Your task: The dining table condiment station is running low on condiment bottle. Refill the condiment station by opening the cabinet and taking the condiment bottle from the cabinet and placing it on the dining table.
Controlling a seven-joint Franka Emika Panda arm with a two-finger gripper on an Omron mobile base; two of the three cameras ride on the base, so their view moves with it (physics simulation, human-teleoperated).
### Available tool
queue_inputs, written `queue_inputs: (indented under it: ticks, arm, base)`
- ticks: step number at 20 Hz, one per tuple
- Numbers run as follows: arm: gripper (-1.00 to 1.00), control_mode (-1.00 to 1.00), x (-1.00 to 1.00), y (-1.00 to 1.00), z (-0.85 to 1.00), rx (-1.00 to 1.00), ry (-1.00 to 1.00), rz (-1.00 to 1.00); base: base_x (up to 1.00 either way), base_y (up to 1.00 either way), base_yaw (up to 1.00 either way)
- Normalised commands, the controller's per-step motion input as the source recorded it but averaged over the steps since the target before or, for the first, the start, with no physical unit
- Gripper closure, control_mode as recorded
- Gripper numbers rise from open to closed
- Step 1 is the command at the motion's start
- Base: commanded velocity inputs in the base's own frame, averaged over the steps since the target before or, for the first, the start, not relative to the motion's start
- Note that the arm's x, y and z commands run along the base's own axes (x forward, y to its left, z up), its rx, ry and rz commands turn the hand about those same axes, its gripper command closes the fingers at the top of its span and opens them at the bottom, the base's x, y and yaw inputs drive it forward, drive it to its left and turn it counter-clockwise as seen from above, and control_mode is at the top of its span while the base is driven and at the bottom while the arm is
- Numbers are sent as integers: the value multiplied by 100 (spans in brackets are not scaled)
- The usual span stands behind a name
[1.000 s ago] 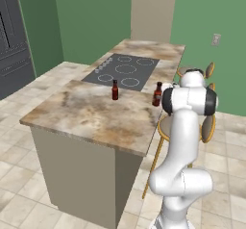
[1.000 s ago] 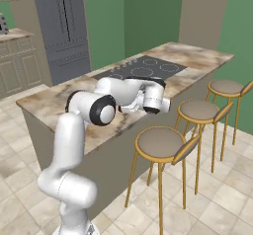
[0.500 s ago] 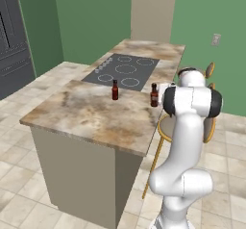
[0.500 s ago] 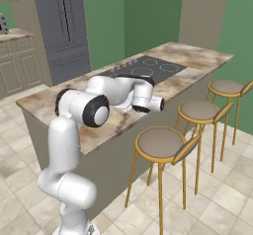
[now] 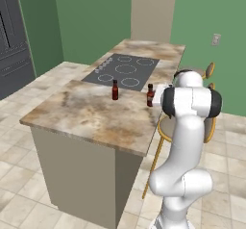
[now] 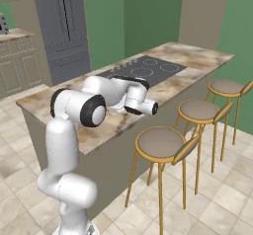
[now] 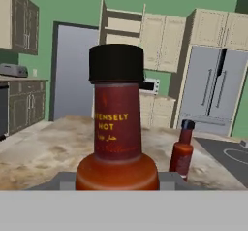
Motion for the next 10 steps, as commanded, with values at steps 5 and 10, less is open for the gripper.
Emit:
queue_inputs:
  ticks: [5, 10]
  arm:
    - [100, -100, 0, -32, -26, 11, -1, 8]
    - [100, -100, 11, -16, -22, 5, 0, 4]
  base:
    - [0, 0, 0]
    - [0, 0, 0]
